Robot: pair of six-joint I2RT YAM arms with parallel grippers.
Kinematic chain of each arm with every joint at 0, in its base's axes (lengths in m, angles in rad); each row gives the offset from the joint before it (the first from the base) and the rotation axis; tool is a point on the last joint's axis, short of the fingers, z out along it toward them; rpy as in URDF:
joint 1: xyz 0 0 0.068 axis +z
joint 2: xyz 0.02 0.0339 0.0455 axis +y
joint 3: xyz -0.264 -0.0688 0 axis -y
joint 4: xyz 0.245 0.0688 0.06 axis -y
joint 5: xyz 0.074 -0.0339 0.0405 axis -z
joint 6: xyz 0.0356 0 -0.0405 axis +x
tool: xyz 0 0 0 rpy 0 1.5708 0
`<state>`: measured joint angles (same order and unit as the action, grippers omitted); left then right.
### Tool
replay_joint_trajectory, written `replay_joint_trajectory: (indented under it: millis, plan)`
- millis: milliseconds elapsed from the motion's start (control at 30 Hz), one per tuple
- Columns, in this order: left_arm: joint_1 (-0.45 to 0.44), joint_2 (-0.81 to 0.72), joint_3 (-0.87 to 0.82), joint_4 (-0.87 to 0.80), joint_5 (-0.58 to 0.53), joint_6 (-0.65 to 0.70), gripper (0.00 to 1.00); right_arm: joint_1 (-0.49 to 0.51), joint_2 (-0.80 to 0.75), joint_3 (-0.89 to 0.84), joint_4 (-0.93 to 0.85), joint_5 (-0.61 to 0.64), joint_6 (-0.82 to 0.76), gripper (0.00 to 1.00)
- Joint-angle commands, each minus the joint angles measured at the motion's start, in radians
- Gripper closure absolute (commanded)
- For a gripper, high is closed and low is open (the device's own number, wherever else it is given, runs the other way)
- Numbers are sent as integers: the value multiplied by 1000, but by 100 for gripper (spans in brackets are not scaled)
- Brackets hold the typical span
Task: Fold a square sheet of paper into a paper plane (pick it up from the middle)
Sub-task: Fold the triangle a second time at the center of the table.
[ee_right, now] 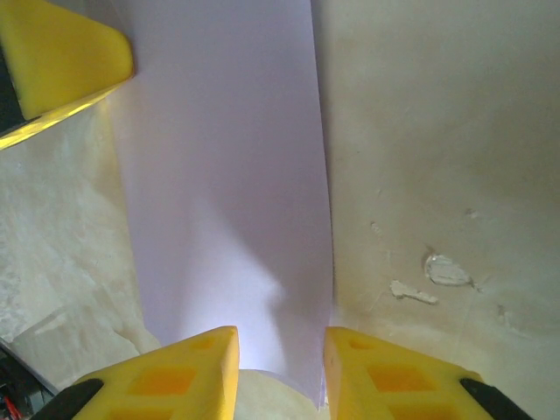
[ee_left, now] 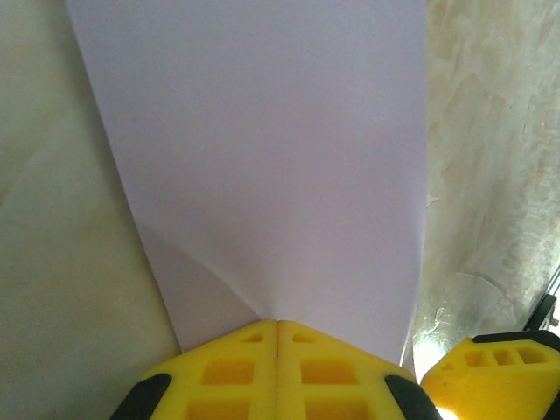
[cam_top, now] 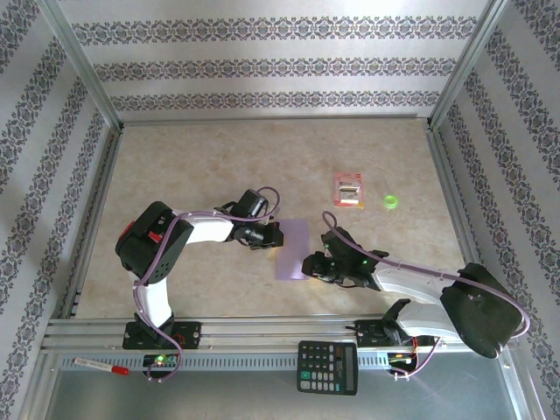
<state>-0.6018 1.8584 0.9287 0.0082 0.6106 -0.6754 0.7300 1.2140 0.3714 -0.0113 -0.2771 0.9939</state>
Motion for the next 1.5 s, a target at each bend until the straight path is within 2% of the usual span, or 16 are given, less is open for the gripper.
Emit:
replay_joint_trajectory:
  millis: [0, 467, 667, 1233, 1467]
  plan:
    - [9, 41, 15, -48, -11, 31, 98, -8, -35, -21, 47, 11, 23, 70]
    - [11, 49, 16, -48, -9, 34, 98, -15, -44, -102, 211, 5, 92, 78]
    - [11, 44, 16, -52, -11, 39, 98, -19, -43, -89, 171, 42, 106, 79]
    - [13, 50, 23, -60, -7, 39, 98, -11, -53, -138, 144, 81, 178, 71]
    - [12, 53, 32, -68, -8, 45, 98, -10, -48, -120, 170, 75, 179, 76]
